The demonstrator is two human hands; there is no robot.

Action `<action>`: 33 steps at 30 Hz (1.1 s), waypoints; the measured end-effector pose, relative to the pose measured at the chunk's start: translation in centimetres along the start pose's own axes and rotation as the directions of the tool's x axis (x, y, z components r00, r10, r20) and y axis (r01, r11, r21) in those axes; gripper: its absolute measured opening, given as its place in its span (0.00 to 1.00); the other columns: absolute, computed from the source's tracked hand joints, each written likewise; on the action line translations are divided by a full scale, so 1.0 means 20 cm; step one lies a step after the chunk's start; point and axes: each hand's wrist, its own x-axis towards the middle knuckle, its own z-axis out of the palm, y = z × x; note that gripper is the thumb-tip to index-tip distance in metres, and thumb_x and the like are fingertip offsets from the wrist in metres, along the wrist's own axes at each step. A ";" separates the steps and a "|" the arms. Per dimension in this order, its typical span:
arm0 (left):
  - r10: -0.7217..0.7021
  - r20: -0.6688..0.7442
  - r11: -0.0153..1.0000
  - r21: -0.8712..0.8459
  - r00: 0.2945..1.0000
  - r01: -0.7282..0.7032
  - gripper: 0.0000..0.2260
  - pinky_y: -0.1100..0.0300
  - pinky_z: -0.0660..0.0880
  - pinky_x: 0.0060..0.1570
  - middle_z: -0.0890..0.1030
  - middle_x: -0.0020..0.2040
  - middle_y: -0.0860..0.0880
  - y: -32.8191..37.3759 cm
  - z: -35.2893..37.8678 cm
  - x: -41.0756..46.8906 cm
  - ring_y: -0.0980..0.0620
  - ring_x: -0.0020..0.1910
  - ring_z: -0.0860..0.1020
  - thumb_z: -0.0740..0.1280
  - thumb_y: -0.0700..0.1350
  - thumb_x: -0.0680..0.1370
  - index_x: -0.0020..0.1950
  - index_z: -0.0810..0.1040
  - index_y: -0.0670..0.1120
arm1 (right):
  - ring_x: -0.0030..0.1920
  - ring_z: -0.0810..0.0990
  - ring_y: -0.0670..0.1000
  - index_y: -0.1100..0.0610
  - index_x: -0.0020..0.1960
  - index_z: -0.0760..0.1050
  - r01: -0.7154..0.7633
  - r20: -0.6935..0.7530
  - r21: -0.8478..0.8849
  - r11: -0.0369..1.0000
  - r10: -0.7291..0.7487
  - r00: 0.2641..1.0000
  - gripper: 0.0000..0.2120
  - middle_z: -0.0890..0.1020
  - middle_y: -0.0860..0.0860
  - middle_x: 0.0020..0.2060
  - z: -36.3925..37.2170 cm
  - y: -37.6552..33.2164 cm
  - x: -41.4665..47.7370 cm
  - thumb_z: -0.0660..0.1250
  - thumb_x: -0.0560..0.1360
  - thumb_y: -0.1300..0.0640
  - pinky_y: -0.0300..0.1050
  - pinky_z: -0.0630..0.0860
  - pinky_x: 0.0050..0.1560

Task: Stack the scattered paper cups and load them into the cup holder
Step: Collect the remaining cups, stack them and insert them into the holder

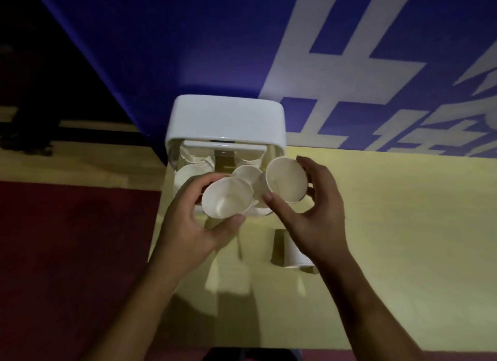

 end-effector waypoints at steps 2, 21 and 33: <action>-0.010 -0.038 1.000 -0.007 0.999 0.010 0.27 0.63 0.75 0.58 0.80 0.62 0.58 -0.02 -0.05 -0.01 0.51 0.63 0.79 0.79 0.52 0.69 0.66 0.75 0.56 | 0.62 0.76 0.43 0.50 0.71 0.71 0.032 0.003 -0.001 0.999 -0.032 0.999 0.34 0.76 0.40 0.62 0.07 -0.05 0.05 0.79 0.70 0.43 0.44 0.78 0.58; -0.213 -0.177 0.959 -0.225 0.961 0.171 0.26 0.55 0.78 0.60 0.81 0.63 0.55 -0.08 -0.03 0.06 0.51 0.63 0.79 0.79 0.50 0.71 0.66 0.76 0.57 | 0.71 0.72 0.46 0.54 0.76 0.70 -0.059 0.152 -0.095 0.994 0.073 0.986 0.37 0.75 0.47 0.70 0.43 0.24 0.09 0.73 0.73 0.36 0.51 0.72 0.70; -0.091 -0.045 0.992 -0.089 0.995 0.087 0.31 0.49 0.78 0.62 0.79 0.67 0.55 0.02 0.13 0.19 0.50 0.67 0.77 0.79 0.52 0.73 0.72 0.72 0.51 | 0.68 0.77 0.43 0.44 0.70 0.75 -0.150 0.005 0.303 0.941 0.155 0.988 0.15 0.81 0.40 0.65 0.23 -0.01 0.05 0.63 0.84 0.51 0.48 0.75 0.68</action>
